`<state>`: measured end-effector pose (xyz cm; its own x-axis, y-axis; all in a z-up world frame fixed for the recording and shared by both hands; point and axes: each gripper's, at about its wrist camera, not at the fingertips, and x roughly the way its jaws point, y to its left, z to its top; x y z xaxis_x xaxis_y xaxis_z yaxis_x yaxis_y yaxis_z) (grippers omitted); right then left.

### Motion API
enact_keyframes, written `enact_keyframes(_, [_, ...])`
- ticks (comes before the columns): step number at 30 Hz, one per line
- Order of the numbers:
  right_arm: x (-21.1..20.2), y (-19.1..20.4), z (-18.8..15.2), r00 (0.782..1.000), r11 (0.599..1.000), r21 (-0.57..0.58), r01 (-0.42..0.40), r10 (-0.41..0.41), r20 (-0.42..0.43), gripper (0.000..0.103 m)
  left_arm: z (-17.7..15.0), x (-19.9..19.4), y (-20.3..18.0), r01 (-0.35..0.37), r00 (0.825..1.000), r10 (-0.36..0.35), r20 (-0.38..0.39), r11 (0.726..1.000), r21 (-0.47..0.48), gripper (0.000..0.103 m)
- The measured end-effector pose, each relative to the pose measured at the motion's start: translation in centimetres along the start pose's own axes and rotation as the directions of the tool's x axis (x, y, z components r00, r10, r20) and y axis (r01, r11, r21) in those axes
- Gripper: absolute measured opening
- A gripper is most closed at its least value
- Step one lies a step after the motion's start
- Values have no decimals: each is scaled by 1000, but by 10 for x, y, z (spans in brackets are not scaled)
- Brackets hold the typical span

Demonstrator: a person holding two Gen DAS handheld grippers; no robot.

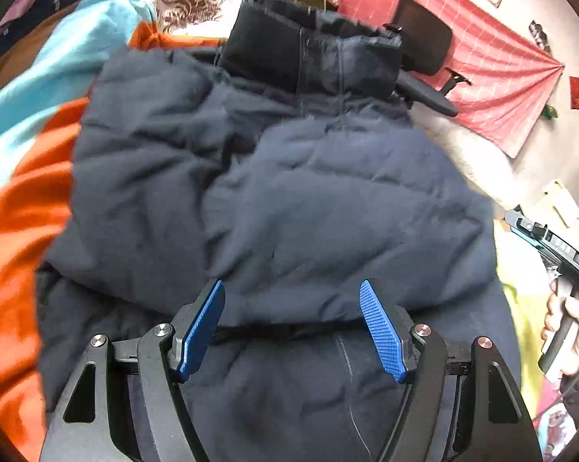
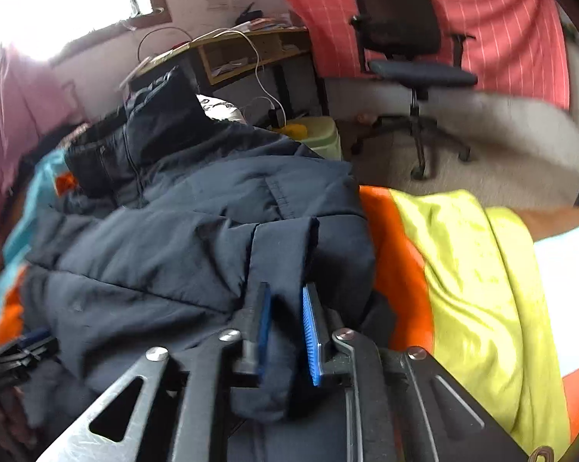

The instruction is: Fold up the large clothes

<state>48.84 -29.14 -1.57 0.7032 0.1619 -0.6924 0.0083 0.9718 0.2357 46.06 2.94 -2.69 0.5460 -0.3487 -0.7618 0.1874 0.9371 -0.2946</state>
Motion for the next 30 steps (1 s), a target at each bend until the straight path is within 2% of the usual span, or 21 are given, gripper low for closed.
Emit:
enact_keyframes(1, [-7,3,3,1000,1000,3,7,-7,3,42,6,-10,1,-6,1000,6,0,1000,11,67])
enact_keyframes(4, [-37,18,16,1000,1000,12,5,-5,16,64,27,-35,0,-37,999,37,-4,998,41,67])
enact_keyframes(9, [-65,47,51,999,997,60,-49,50,-17,81,87,-57,3,-81,996,82,-29,996,35,67])
enact_keyframes(14, [-57,72,90,996,995,42,-92,92,-5,85,151,-53,7,-161,986,160,53,987,13,67])
enact_keyframes(19, [-1,94,135,992,992,-26,-123,123,-17,86,203,-4,16,-211,971,215,108,977,-41,67])
enact_keyframes(21, [28,102,152,991,990,-56,-130,129,-24,86,215,18,24,-236,963,244,114,969,-80,67])
enact_keyframes(23, [53,107,166,991,989,-64,-136,135,-19,86,224,35,32,-236,962,248,110,965,-114,67])
enact_keyframes(28, [107,117,203,985,984,-18,-175,175,-8,86,238,62,54,-260,950,285,125,947,-188,67])
enact_keyframes(30, [120,120,214,986,986,-5,-168,168,16,86,242,67,64,-244,952,278,130,942,-229,67])
